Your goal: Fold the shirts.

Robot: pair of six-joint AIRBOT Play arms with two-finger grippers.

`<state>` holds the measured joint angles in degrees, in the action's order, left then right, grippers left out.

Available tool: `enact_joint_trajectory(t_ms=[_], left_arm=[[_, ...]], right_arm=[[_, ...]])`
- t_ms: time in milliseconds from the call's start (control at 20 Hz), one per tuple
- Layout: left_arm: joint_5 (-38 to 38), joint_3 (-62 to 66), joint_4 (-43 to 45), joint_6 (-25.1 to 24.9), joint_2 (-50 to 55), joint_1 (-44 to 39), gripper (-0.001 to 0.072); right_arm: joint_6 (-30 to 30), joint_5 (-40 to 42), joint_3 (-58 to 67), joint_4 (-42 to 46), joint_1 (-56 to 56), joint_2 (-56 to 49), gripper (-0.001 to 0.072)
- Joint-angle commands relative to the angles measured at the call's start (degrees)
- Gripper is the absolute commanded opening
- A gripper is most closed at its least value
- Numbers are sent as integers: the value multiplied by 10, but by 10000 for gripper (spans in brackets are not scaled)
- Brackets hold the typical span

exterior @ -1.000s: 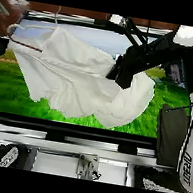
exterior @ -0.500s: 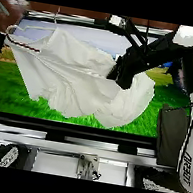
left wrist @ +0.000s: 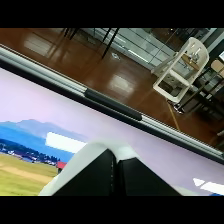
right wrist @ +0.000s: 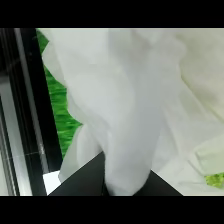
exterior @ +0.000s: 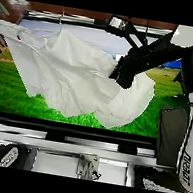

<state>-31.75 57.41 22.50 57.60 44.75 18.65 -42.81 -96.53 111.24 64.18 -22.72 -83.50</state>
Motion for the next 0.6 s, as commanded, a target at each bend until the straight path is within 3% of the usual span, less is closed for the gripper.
enact_joint_trajectory(t_ms=[0, 250, 400, 450, 550], left_arm=[[-32, 43, -36, -2, -5, -34, 41], [-21, 156, -35, -50, -5, -151, 41], [-78, 192, -28, -59, -4, -191, 41], [-117, 192, -10, -44, -4, -193, 40], [-177, 192, 113, 29, -4, -193, 40]], right_arm=[[-34, 7, -2, 3, -27, -14, 53], [-144, 46, -1, 48, -54, -28, 54], [-215, 69, 22, 19, -21, -27, 53], [-235, 72, 38, 0, -10, -27, 53], [-257, 71, 67, -32, 8, -22, 53]])
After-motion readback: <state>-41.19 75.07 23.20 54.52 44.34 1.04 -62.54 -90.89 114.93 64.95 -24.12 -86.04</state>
